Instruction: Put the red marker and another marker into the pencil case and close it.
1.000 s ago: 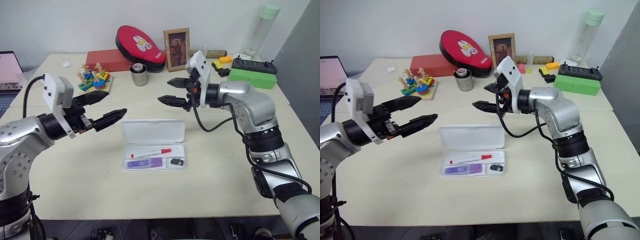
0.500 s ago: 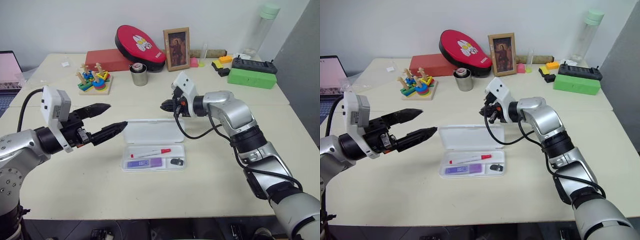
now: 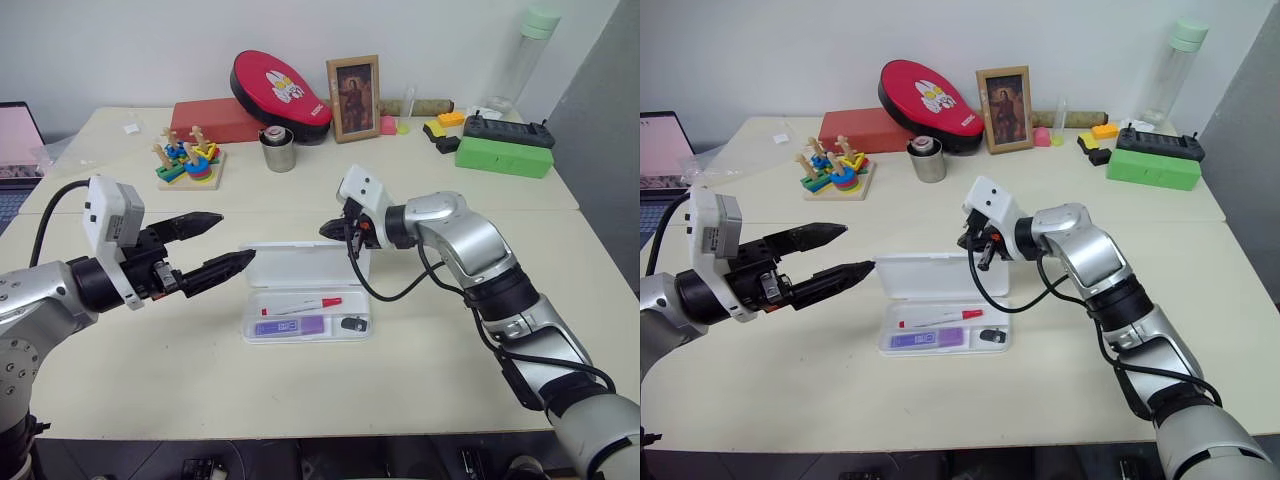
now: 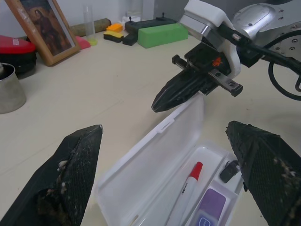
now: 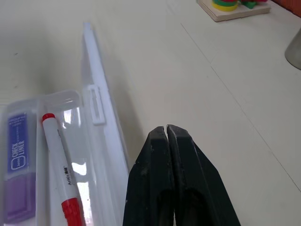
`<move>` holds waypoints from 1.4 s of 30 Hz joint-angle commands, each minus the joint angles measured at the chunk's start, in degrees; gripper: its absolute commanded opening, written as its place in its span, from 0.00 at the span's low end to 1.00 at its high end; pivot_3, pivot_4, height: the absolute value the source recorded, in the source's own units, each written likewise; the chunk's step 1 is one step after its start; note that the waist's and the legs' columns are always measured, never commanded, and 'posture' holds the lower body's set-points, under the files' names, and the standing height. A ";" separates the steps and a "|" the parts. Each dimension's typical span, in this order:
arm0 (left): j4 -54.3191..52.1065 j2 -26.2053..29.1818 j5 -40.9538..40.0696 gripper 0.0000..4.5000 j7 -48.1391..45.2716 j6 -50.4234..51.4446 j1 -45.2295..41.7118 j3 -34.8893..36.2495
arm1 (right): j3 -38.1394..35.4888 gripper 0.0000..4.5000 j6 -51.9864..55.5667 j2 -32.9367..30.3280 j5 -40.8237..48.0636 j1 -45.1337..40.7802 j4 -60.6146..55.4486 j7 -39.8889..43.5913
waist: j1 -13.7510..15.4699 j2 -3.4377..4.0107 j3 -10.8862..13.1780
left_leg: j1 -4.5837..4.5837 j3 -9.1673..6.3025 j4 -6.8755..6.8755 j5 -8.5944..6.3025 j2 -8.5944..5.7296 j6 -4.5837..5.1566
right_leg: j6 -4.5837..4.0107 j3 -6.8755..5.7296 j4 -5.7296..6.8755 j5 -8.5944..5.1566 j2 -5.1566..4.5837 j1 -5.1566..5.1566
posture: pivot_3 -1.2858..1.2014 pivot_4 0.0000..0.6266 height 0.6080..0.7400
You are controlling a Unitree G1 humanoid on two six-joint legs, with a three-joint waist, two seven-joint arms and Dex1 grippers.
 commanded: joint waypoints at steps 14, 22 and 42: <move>-5.34 5.49 -3.33 1.00 -8.47 0.88 4.90 -2.87 | 11.57 0.01 -5.32 -7.96 -2.50 10.18 -8.38 12.05 | 0.07 0.00 0.00 | 0.03 0.01 -0.01 0.00 0.00 0.00 | 0.00 0.01 -0.04 -0.01 0.00 0.02 | 0.52 0.24 1.00; -4.88 5.93 -1.79 1.00 -8.90 0.06 4.20 -5.44 | 11.74 0.01 -6.20 -7.39 -3.72 12.80 -3.60 11.71 | 0.08 -0.08 -0.08 | 0.21 0.03 -0.02 0.00 0.00 0.00 | 0.00 0.02 -0.08 -0.01 0.00 0.19 | 0.52 0.24 1.00; 11.91 0.29 14.38 1.00 8.18 -3.30 -1.61 -9.91 | -17.69 0.66 -3.01 -14.80 10.31 16.69 -1.54 7.13 | 0.99 -0.04 -0.01 | 0.03 0.07 -0.08 -0.01 0.00 0.02 | 0.00 0.07 -0.39 0.00 0.00 0.09 | 0.52 0.24 1.00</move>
